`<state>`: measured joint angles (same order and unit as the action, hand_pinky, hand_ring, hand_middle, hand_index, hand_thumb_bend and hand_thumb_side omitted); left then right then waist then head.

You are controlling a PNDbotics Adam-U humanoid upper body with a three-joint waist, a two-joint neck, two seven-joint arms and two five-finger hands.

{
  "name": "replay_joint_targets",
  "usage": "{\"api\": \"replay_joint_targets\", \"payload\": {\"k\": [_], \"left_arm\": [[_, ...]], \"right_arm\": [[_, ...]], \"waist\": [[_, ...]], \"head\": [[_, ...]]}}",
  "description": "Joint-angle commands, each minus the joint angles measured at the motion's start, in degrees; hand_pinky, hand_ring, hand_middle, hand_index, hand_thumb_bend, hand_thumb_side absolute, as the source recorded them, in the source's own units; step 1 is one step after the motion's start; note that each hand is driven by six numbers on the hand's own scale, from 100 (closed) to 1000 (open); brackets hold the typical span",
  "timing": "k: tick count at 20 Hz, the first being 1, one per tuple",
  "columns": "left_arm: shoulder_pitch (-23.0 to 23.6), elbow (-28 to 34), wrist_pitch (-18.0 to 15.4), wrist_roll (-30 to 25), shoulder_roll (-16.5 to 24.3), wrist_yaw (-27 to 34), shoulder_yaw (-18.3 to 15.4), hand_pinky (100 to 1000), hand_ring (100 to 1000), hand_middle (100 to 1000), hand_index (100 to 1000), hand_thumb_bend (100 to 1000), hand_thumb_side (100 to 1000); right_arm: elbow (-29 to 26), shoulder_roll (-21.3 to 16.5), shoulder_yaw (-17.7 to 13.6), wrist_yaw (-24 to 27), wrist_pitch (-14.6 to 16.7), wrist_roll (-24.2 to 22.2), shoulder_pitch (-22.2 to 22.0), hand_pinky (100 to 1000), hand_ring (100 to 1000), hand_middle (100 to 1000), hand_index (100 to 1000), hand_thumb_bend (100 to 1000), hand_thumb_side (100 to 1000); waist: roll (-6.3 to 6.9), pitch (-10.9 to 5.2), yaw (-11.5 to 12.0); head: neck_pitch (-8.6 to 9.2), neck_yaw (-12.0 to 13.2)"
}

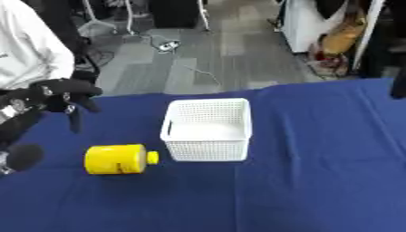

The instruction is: Pick up objects on the table and place them in the box.

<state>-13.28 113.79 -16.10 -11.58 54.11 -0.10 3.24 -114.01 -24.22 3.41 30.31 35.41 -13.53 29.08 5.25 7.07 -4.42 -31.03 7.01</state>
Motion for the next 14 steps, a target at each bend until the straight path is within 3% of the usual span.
{"api": "replay_joint_targets", "payload": {"k": [1, 8, 14], "left_arm": [[-1.76, 0.80, 5.48, -5.17, 5.14, -4.79, -0.05, 468, 719, 840, 935, 586, 769], [-7.99, -1.79, 15.52, -19.74, 10.22, -12.77, 0.82, 496, 746, 843, 923, 723, 705], [-13.59, -8.52, 16.71, -28.45, 12.16, -19.63, 2.93, 585, 779, 856, 923, 807, 665]], "right_arm": [[-0.58, -1.25, 0.04, 0.07, -0.28, -0.19, 0.30, 359, 425, 587, 769, 100, 1000], [-0.58, -1.17, 0.27, 0.27, -0.55, -0.60, 0.36, 360, 426, 588, 768, 100, 1000], [-0.58, -1.07, 0.49, 0.47, -0.80, -0.94, 0.52, 361, 427, 588, 768, 100, 1000]], "waist": [[0.00, -0.94, -0.09], [0.26, -0.93, -0.75], [0.49, -0.83, -1.32]], "head": [[-0.28, -0.23], [-0.16, 0.19], [0.13, 0.62]]}}
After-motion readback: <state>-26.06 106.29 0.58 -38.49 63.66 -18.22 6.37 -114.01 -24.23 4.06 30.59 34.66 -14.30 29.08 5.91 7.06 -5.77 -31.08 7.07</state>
